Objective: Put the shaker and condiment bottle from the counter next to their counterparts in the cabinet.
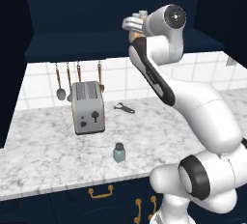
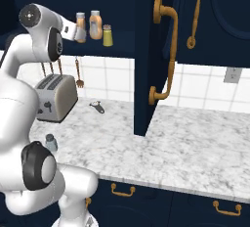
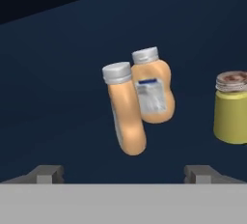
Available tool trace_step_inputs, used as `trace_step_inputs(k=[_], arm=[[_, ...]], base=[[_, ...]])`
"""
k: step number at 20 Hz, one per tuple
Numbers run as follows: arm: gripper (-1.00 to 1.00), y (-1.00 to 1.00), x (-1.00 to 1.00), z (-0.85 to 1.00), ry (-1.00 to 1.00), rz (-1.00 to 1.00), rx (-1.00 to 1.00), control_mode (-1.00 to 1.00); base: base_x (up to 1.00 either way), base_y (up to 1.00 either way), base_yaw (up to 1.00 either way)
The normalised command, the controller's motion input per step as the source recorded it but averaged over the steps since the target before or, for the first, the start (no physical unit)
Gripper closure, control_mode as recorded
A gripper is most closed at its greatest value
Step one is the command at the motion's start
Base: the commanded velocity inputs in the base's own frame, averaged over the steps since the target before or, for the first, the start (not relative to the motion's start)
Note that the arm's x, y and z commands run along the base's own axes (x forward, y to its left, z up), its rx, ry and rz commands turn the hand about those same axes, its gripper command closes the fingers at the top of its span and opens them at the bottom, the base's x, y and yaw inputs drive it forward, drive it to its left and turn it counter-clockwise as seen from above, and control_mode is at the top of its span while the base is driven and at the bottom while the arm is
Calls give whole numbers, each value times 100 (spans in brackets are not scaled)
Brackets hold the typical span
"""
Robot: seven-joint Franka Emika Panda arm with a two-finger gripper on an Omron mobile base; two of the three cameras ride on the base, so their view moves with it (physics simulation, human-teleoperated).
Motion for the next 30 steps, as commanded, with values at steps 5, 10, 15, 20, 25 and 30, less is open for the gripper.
trace_step_inputs(k=[5, 10, 15, 20, 25, 30], arm=[[-100, -1, -43, 0, 0, 0, 2, -100], [-100, -4, -48, 0, 0, 1, 2, -100], [-100, -5, -62, 0, 0, 2, 2, -100], [-100, -5, -75, 0, 0, 3, 2, -100], [-100, -6, -79, 0, 0, 3, 2, -100], [-100, -6, -73, -1, 0, 2, 0, -100]], base=[[0, 0, 0], [0, 0, 0], [0, 0, 0], [0, 0, 0], [0, 0, 0], [0, 0, 0]])
